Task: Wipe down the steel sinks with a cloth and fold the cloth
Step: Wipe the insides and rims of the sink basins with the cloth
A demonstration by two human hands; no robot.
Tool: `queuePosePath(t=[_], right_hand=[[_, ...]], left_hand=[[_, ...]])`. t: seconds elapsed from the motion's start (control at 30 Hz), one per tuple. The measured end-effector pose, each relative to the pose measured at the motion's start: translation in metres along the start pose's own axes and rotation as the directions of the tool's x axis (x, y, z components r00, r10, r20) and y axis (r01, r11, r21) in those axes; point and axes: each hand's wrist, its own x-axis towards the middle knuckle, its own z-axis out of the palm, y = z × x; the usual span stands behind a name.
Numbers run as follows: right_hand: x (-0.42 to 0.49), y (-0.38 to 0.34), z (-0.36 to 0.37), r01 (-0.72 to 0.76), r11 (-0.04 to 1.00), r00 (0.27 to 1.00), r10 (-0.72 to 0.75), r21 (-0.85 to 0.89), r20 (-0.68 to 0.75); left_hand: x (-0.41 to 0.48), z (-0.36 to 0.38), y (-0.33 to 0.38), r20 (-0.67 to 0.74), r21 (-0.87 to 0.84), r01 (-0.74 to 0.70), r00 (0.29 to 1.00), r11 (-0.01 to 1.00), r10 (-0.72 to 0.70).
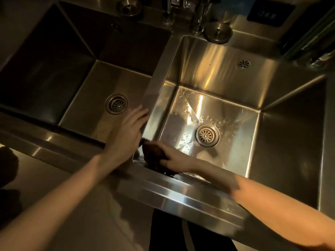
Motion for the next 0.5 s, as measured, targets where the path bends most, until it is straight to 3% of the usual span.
queuePosePath(t=[0.1, 0.23, 0.37, 0.43, 0.5], right_hand=[[-0.022, 0.023, -0.015, 0.091, 0.964, 0.983, -0.046, -0.252, 0.18], [-0.001, 0.052, 0.0, 0.09, 0.91, 0.978, -0.005, -0.405, 0.207], [0.063, 0.095, 0.031, 0.012, 0.873, 0.957, 0.131, -0.487, 0.259], [0.074, 0.111, 0.036, -0.041, 0.871, 0.938, 0.202, -0.49, 0.281], [0.069, 0.117, 0.032, -0.025, 0.885, 0.939, 0.181, -0.464, 0.293]], left_hand=[[-0.044, 0.005, 0.007, 0.033, -0.1, 0.071, 0.997, 0.992, -0.068], [-0.065, 0.022, 0.017, -0.035, -0.128, 0.091, 0.995, 0.988, -0.096], [-0.064, 0.021, 0.021, -0.041, -0.021, -0.002, 0.999, 1.0, 0.001], [-0.069, 0.02, 0.022, 0.0, -0.001, -0.099, 0.995, 0.995, 0.099], [-0.072, 0.018, 0.023, 0.055, -0.028, -0.236, 0.97, 0.971, 0.238]])
